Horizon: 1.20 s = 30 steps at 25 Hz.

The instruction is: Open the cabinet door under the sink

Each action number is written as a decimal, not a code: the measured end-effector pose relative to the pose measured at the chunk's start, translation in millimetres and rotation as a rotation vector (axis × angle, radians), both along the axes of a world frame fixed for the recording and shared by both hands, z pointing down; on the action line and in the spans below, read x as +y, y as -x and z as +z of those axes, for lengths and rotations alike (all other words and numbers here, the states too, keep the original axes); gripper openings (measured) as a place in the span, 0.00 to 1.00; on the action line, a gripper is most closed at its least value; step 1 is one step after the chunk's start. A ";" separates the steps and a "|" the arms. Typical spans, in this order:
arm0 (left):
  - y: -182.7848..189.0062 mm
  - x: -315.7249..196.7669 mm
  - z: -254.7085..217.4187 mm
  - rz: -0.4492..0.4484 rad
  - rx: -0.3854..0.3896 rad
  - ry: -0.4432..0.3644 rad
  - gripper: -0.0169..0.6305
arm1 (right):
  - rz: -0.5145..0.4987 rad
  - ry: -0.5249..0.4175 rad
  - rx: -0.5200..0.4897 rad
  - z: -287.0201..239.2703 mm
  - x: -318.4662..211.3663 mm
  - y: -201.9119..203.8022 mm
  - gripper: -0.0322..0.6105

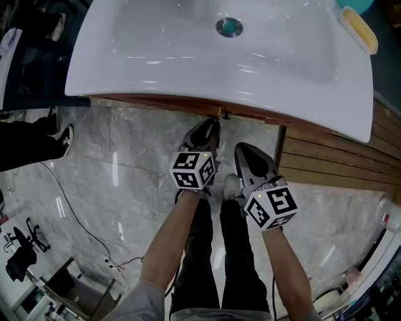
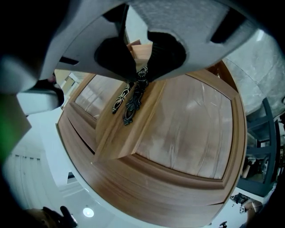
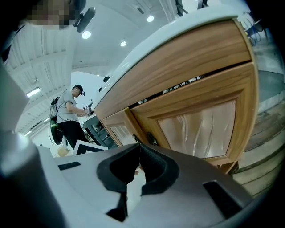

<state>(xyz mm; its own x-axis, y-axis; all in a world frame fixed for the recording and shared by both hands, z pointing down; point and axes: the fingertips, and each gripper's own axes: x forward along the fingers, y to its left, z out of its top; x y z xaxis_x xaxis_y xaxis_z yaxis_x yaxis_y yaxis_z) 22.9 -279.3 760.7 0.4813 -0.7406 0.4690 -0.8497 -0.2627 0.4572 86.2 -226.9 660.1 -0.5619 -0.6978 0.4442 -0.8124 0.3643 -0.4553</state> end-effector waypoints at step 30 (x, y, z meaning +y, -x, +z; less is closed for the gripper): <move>36.7 74.6 -7.4 0.257 -0.047 -0.066 0.15 | 0.009 0.094 -0.016 34.4 54.8 47.0 0.07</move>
